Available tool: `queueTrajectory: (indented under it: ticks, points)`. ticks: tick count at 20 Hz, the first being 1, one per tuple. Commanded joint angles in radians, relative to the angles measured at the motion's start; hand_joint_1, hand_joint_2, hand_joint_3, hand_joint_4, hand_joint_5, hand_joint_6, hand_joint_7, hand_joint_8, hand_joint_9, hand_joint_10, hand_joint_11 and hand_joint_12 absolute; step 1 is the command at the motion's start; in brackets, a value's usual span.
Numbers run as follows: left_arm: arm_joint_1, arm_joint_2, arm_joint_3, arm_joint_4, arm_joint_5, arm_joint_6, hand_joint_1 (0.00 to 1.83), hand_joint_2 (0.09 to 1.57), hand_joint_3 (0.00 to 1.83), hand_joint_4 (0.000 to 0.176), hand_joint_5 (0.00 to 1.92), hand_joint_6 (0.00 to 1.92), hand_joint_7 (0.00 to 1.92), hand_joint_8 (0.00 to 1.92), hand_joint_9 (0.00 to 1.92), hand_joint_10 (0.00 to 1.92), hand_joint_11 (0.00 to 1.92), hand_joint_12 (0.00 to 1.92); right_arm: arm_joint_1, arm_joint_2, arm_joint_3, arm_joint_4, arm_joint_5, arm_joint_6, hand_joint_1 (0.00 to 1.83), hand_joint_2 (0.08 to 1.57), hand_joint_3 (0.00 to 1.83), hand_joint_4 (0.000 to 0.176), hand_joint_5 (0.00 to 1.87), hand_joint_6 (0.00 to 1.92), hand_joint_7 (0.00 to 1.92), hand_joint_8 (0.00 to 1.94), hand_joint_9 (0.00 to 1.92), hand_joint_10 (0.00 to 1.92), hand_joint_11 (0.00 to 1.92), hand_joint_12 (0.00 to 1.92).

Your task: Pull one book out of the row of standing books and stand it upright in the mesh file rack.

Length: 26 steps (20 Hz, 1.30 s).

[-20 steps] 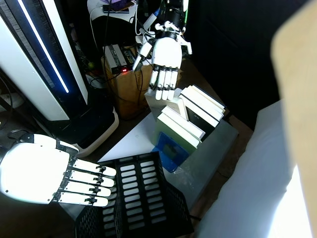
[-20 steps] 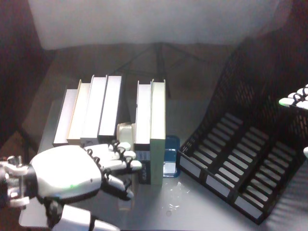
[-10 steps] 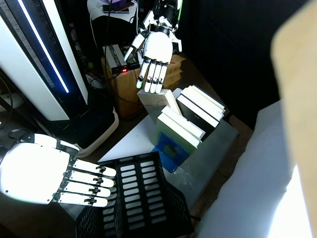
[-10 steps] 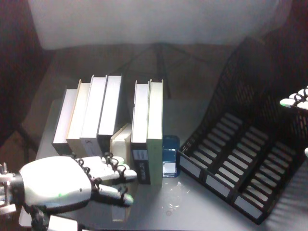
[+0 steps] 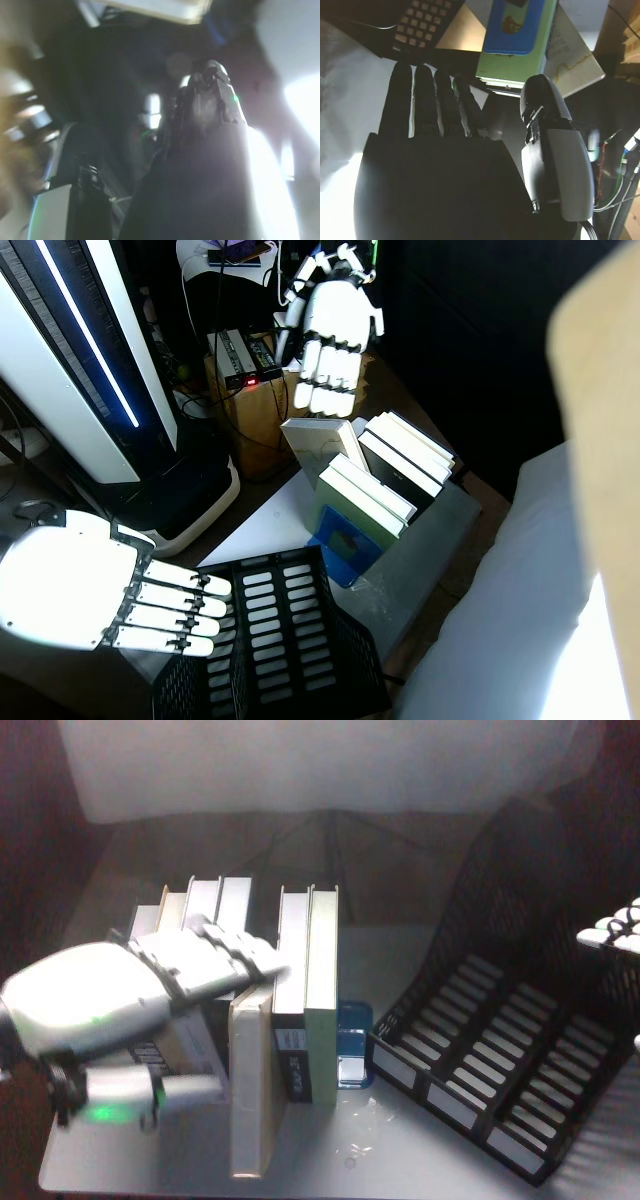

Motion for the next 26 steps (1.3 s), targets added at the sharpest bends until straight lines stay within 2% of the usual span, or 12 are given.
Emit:
queueTrajectory:
  ticks: [1,4,5,6,9,13,14,15,16,20,22,26]
  points:
    - [0.008,0.008,0.008,-0.072,-0.151,0.009,0.3,1.44,0.03,0.03,0.0,0.0,0.0,0.0,0.0,0.0,0.0,0.0,0.014,0.011,-0.001,-0.011,0.109,0.009,0.37,1.3,0.0,0.0,0.0,0.0,0.0,0.0,0.0,0.0,0.0,0.0]
    - [0.041,0.017,0.023,-0.222,-0.201,0.072,0.27,1.43,0.01,0.019,0.0,0.0,0.0,0.0,0.0,0.0,0.0,0.0,0.045,0.007,-0.003,-0.111,0.104,0.074,0.41,1.26,0.0,0.0,0.0,0.0,0.0,0.0,0.0,0.0,0.0,0.0]
    - [0.047,0.02,0.031,-0.263,-0.21,0.082,0.31,1.42,0.0,0.004,0.0,0.0,0.0,0.0,0.0,0.0,0.0,0.0,0.06,0.004,-0.002,-0.152,0.093,0.093,0.4,1.25,0.0,0.0,0.0,0.0,0.0,0.0,0.0,0.0,0.0,0.0]
    - [0.054,0.023,0.038,-0.299,-0.216,0.09,0.33,1.41,0.0,0.0,0.0,0.0,0.0,0.0,0.0,0.0,0.0,0.0,0.075,-0.003,0.001,-0.196,0.079,0.116,0.45,1.23,0.0,0.0,0.0,0.0,0.0,0.0,0.0,0.0,0.0,0.0]
    - [0.095,0.037,0.054,-0.426,-0.245,0.115,0.43,1.36,0.0,0.0,0.0,0.0,0.0,0.0,0.0,0.0,0.0,0.0,0.175,-0.047,0.026,-0.373,0.001,0.198,0.55,1.16,0.0,0.0,0.0,0.0,0.0,0.0,0.0,0.0,0.0,0.0]
    - [0.149,0.035,0.088,-0.574,-0.241,0.125,0.44,1.32,0.0,0.0,0.02,0.01,0.0,0.0,0.0,0.0,0.0,0.0,0.349,-0.145,0.077,-0.756,-0.113,0.439,0.51,1.16,0.0,0.005,0.0,0.0,0.0,0.0,0.0,0.0,0.0,0.0]
    - [0.164,0.032,0.096,-0.607,-0.236,0.126,0.46,1.31,0.0,0.0,0.02,0.01,0.0,0.0,0.0,0.0,0.0,0.0,0.384,-0.171,0.09,-0.874,-0.136,0.519,0.61,1.13,0.0,0.007,0.0,0.0,0.0,0.0,0.0,0.0,0.0,0.0]
    - [0.172,0.031,0.099,-0.622,-0.238,0.121,0.49,1.3,0.0,0.0,0.03,0.01,0.0,0.0,0.0,0.0,0.0,0.0,0.402,-0.188,0.097,-0.926,-0.145,0.552,0.67,1.1,0.0,0.0,0.0,0.0,0.0,0.0,0.0,0.0,0.0,0.0]
    - [0.196,0.032,0.102,-0.654,-0.24,0.117,0.51,1.29,0.0,0.0,0.03,0.01,0.0,0.0,0.0,0.0,0.0,0.0,0.437,-0.233,0.117,-1.068,-0.164,0.647,0.69,1.08,0.0,0.0,0.0,0.0,0.0,0.0,0.0,0.0,0.0,0.0]
    - [0.254,0.04,0.102,-0.702,-0.238,0.112,0.59,1.27,0.0,0.005,0.04,0.01,0.0,0.0,0.0,0.0,0.0,0.0,0.505,-0.333,0.168,-1.323,-0.178,0.813,0.64,1.06,0.0,0.0,0.0,0.0,0.0,0.0,0.0,0.0,0.0,0.0]
    - [0.282,0.042,0.101,-0.717,-0.215,0.119,0.51,1.3,0.0,0.028,0.01,0.0,0.0,0.0,0.0,0.0,0.0,0.0,0.527,-0.391,0.192,-1.456,-0.178,0.896,0.66,1.04,0.0,0.0,0.0,0.0,0.0,0.0,0.0,0.0,0.0,0.0]
    - [0.353,0.043,0.096,-0.796,-0.241,0.102,0.53,1.3,0.0,0.021,0.03,0.01,0.0,0.0,0.0,0.0,0.0,0.0,0.544,-0.469,0.223,-1.524,-0.178,0.913,0.59,1.05,0.0,0.0,0.0,0.0,0.0,0.0,0.0,0.0,0.0,0.0]
